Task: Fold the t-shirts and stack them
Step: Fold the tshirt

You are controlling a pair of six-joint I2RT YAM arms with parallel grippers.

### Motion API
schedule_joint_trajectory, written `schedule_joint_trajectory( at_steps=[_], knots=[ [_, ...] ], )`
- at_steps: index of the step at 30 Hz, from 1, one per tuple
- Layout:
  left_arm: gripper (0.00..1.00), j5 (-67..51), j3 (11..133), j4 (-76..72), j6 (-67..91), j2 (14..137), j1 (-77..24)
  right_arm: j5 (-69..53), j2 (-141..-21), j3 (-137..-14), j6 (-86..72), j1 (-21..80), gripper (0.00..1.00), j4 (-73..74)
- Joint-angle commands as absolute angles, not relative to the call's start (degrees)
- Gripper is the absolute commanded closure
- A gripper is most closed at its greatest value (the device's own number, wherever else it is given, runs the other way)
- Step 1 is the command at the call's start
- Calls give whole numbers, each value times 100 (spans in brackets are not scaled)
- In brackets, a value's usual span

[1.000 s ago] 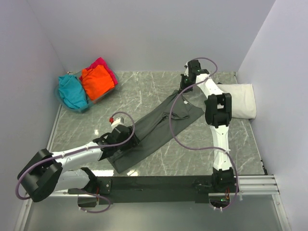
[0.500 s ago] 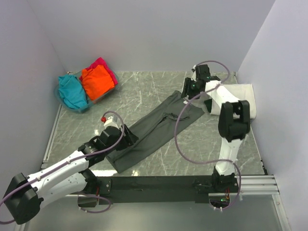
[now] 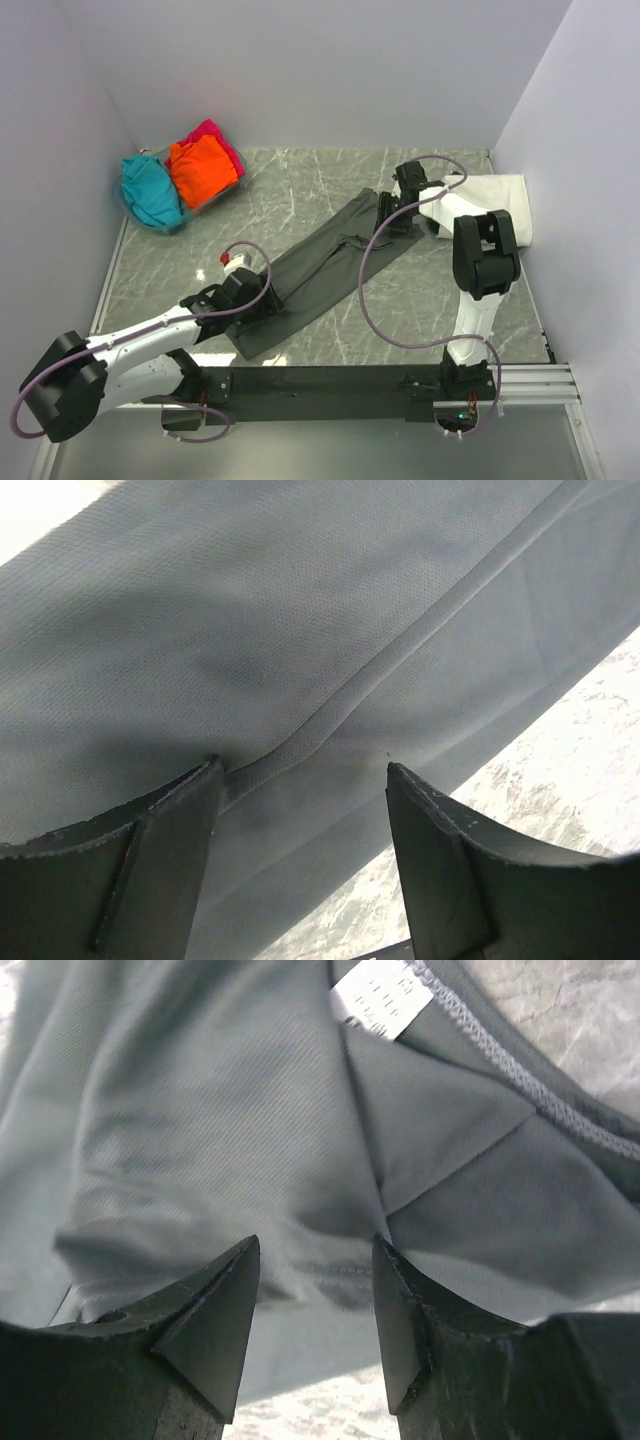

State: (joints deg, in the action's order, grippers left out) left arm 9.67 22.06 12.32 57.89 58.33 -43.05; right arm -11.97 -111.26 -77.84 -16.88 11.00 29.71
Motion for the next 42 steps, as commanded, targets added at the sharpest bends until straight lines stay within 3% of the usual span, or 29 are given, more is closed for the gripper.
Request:
schedule_joint_trajectory(
  at_steps=[1,14,23,29,34,42],
  knots=[
    [28,704,2118,774,5642,6029,-4324,-1020,-11364,-8173,-1749,1099,44,3014],
    [29,-720,1837,-589,5748,6609,-4421,-1116,-12568,-9711,-1828,1099,44,3489],
    [28,-1923,2065,-1554,5678,6960,-4684,-1450,-13842,-12002,-1933,1099,44,4166],
    [28,-2293,2363,-2521,5871,7365,-4913,-2116,-14072,-12647,-1890,1090,44,4008],
    [28,-2145,3031,-2366,5775,7366,-4940,-2285,-13214,-12157,-1819,1099,43,3403],
    [27,-793,3525,-381,5195,6637,-4948,-1407,-10970,-9644,-1723,1177,43,2575]
  ],
)
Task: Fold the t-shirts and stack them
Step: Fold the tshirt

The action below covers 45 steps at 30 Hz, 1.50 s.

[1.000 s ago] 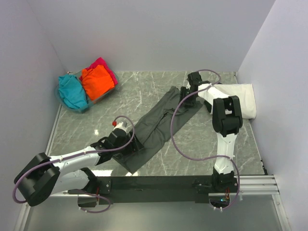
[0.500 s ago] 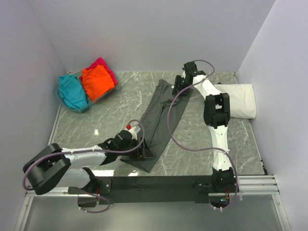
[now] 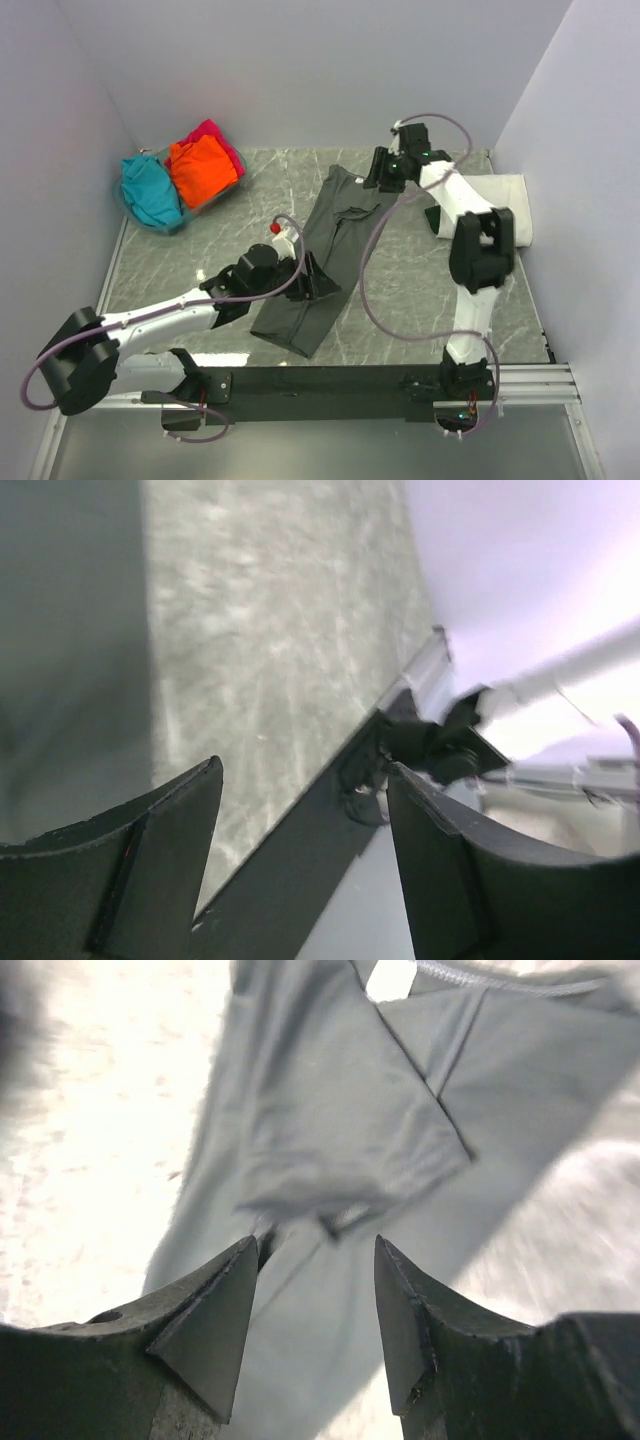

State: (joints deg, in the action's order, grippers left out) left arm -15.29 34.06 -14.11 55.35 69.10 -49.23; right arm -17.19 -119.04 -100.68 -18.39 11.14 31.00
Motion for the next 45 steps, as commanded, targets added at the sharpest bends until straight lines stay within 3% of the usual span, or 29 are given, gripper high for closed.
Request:
schedule_joint_trajectory(
  at_steps=[1,8,16,31,45],
  knots=[
    [27,-582,3498,-152,5133,6601,-4948,-1293,-10699,-9450,-1688,1230,43,2593],
    [28,-27,3033,791,4983,6460,-4983,-915,-10204,-8053,-1608,1810,42,2751],
    [28,-140,2716,651,5018,6398,-5097,-809,-10730,-7646,-1942,2241,43,2619],
    [28,-747,2724,-571,5317,7426,-5590,-510,-11689,-8191,-2057,2320,44,2892],
    [29,-1283,3726,-1424,5388,8894,-6047,-501,-12769,-9957,-1863,2311,44,3638]
  ],
)
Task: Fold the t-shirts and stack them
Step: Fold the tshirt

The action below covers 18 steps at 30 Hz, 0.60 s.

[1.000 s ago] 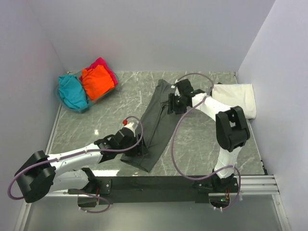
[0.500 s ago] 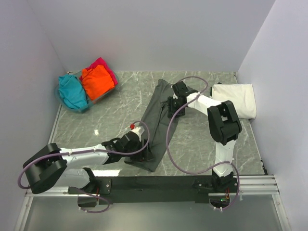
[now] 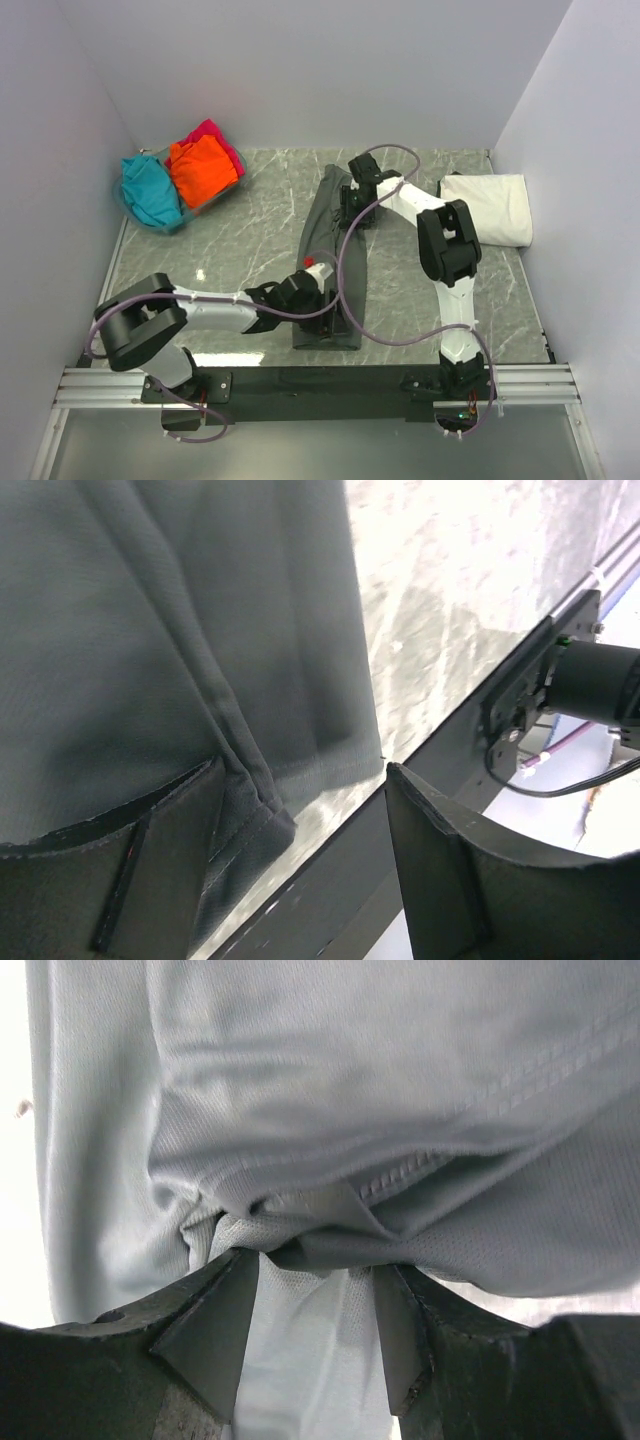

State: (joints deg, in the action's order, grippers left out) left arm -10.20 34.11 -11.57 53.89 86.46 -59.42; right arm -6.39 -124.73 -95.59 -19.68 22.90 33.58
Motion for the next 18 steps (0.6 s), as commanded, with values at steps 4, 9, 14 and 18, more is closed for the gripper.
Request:
schedule_joint_trajectory(
  at_steps=[4,9,14,18],
  knots=[
    [29,-1415,3972,-1660,5414,9175,-6143,-562,-12955,-10300,-1846,2285,43,3656],
    [29,-1626,4192,-1889,5414,9536,-6179,-668,-13262,-10810,-1828,2197,43,3849],
    [30,-1618,4324,-1785,5388,9607,-6196,-712,-13377,-11189,-1784,2180,43,4060],
    [29,-1013,4438,-1180,5178,9238,-6196,-782,-12809,-10496,-1793,2180,43,3745]
  ],
)
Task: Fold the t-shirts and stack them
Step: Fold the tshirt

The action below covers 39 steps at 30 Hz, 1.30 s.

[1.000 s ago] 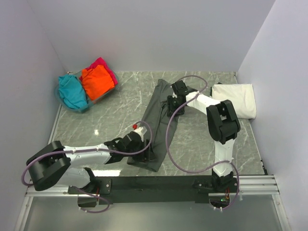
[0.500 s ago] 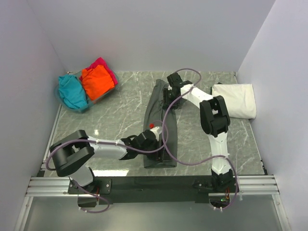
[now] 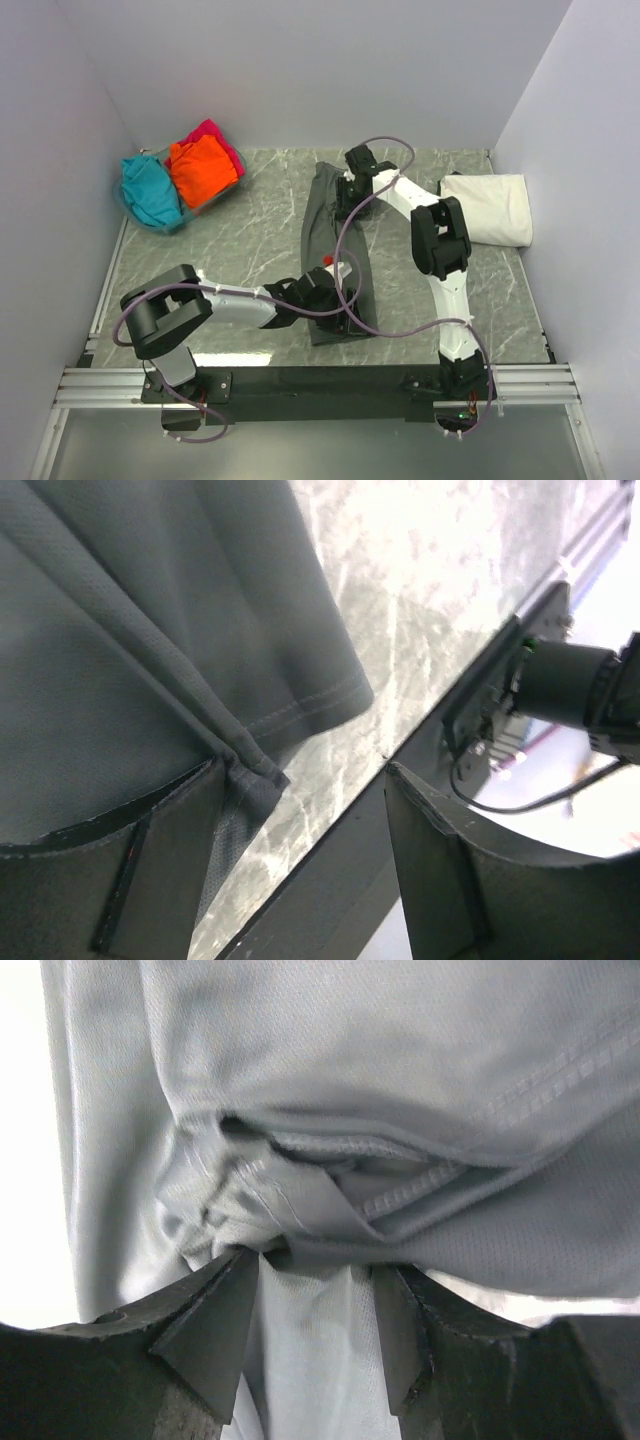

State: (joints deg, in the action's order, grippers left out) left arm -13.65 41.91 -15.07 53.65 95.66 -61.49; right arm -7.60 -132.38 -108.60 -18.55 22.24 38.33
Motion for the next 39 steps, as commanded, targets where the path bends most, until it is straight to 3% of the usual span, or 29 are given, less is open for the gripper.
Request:
schedule_joint_trajectory(
  at_steps=[1,11,22,32,39],
  knots=[
    [29,-872,4552,-1021,5125,9142,-6196,-791,-12632,-10042,-1810,2180,43,3640],
    [25,605,4545,-18,5079,7570,-6196,-369,-9618,-7201,-2047,2197,41,2725],
    [27,1257,3578,1265,6029,7102,-6214,-387,-7103,-4195,-3145,2847,41,2522],
    [28,844,3085,1064,6275,6864,-6267,-404,-5819,-3191,-4069,3559,42,3041],
    [32,774,3216,1151,6319,7233,-6372,-510,-5818,-2874,-4464,3875,42,2874]
  ],
)
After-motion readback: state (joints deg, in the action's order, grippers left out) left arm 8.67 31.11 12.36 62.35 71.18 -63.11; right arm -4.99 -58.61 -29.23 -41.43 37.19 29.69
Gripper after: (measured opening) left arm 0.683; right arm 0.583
